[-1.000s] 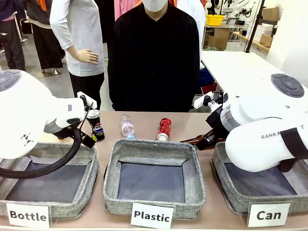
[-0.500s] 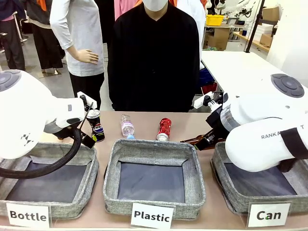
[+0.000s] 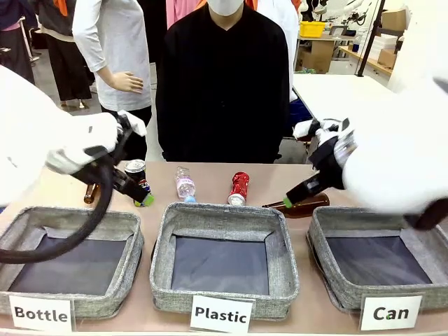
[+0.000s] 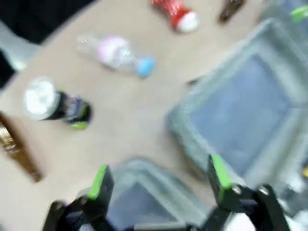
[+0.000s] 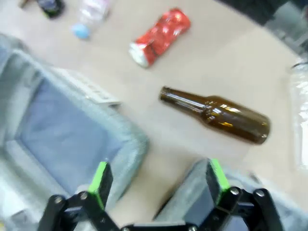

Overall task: Sort the can waste into the basket.
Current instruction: Pick up the can waste from the table and place it in the right Fabric basket.

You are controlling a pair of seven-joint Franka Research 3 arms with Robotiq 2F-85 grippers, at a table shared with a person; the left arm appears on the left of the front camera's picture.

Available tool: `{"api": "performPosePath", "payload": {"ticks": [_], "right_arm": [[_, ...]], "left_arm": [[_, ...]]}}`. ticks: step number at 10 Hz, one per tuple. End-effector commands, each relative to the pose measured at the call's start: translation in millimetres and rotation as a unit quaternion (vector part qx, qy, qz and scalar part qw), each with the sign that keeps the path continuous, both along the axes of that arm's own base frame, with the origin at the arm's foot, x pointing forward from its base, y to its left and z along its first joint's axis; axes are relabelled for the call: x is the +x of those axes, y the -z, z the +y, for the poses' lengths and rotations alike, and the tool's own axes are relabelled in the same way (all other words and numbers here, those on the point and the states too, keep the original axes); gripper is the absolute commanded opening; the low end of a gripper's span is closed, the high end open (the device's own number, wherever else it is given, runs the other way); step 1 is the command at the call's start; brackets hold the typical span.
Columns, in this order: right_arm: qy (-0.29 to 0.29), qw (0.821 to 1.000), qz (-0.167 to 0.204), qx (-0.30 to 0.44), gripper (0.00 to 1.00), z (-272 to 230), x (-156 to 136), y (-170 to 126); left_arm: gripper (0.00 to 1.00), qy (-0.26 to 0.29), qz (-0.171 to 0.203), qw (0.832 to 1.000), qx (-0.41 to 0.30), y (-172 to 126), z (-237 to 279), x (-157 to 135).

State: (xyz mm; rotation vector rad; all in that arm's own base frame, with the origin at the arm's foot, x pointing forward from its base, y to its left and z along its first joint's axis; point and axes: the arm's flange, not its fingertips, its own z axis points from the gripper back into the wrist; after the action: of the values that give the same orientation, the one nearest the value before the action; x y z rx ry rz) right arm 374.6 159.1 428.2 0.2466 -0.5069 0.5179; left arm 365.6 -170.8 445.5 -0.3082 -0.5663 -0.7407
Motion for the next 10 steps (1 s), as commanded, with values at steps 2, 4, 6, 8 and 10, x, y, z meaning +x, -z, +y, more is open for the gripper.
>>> {"api": "performPosePath", "payload": {"ticks": [2, 4, 6, 8, 10], "right_arm": [[-0.021, 0.977, 0.106, 0.182, 1.00, -72.7, -31.2, -69.0], [-0.044, 0.945, 0.122, 0.300, 1.00, -127.6, -60.5, -78.1], [-0.009, 0.916, 0.097, 0.388, 1.00, -183.9, -84.5, -61.1], [0.034, 0.890, 0.095, 0.445, 1.00, -232.3, -89.9, -39.4], [0.078, 0.868, 0.096, 0.481, 1.00, -268.9, -90.0, -21.9]], "left_arm": [[1.00, 0.045, 0.101, 0.987, -0.114, -47.9, 72.2, -39.0], [1.00, 0.057, 0.138, 0.955, -0.257, -59.1, 147.8, -40.3], [1.00, -0.041, 0.150, 0.915, -0.372, -40.6, 234.6, -35.7], [1.00, -0.094, 0.167, 0.880, -0.434, -4.5, 286.0, -34.2], [1.00, -0.142, 0.174, 0.844, -0.487, 19.8, 299.9, -37.8]]}}
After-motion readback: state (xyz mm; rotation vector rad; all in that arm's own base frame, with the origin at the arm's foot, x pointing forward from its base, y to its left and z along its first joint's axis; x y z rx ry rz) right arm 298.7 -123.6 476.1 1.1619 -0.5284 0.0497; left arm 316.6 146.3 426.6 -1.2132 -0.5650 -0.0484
